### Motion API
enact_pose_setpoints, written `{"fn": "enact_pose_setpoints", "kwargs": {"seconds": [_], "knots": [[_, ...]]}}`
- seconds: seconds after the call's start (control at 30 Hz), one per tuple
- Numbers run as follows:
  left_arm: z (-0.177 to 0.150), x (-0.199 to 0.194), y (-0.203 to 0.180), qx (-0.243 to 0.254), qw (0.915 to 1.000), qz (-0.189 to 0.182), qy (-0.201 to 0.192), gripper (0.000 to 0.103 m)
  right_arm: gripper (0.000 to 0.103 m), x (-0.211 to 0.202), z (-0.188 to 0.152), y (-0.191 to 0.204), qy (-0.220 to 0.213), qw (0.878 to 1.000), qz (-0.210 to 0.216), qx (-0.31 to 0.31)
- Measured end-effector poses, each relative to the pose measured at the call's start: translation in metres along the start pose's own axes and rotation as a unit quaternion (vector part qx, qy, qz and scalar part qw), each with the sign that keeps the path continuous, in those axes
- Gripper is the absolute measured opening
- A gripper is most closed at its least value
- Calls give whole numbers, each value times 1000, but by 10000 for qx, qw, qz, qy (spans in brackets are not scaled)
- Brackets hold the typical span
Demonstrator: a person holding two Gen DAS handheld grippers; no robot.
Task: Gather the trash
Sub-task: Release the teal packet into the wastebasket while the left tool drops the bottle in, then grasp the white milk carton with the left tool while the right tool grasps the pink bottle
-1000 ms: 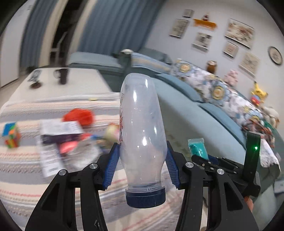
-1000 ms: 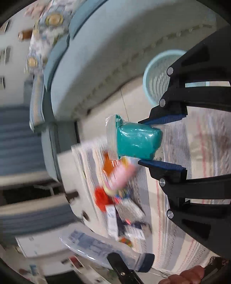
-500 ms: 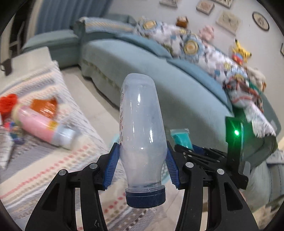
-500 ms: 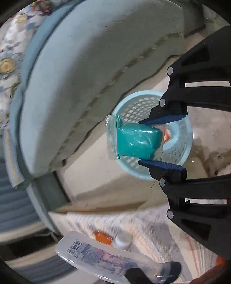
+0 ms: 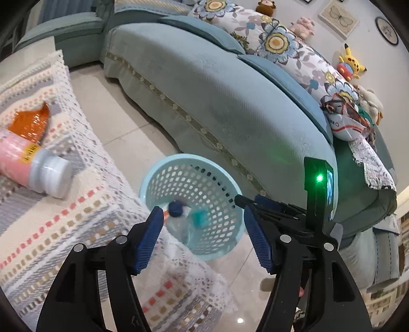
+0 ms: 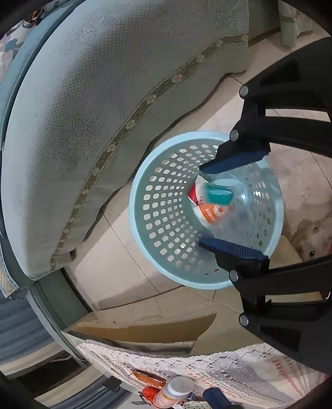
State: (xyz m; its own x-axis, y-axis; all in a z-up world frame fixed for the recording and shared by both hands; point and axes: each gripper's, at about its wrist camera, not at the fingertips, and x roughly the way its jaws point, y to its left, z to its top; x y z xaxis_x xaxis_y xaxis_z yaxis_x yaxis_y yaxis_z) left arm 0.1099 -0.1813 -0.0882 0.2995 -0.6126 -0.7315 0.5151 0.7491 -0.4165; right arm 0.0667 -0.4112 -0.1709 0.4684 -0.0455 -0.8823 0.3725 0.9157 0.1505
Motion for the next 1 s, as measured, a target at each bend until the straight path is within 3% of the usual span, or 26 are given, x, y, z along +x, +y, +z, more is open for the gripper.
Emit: {"fn": "enact_pose_setpoints", "kwargs": {"seconds": [0.2, 0.43, 0.57, 0.7, 0.8, 1.0], "knots": [[1, -53, 7, -9, 9992, 33, -397, 63, 50, -23, -6, 17, -181, 9994, 248, -140], [0, -138, 29, -153, 9920, 430, -1180, 63, 50, -83, -4, 89, -881, 9884, 907, -840], [-12, -194, 66, -515, 9792, 1046, -1658, 65, 50, -107, -4, 140, -1214, 9754, 1273, -1326], [-35, -240, 118, -1101, 9555, 1881, -1989, 80, 50, -108, 0, 193, -1245, 9636, 1571, -1771], [-53, -257, 161, -1526, 9414, 2266, -1976, 80, 54, -96, 1, 227, -1155, 9566, 1668, -2091], [-87, -254, 233, -2204, 9280, 2539, -1605, 80, 58, -62, 4, 281, -999, 9507, 1508, -2517]]}}
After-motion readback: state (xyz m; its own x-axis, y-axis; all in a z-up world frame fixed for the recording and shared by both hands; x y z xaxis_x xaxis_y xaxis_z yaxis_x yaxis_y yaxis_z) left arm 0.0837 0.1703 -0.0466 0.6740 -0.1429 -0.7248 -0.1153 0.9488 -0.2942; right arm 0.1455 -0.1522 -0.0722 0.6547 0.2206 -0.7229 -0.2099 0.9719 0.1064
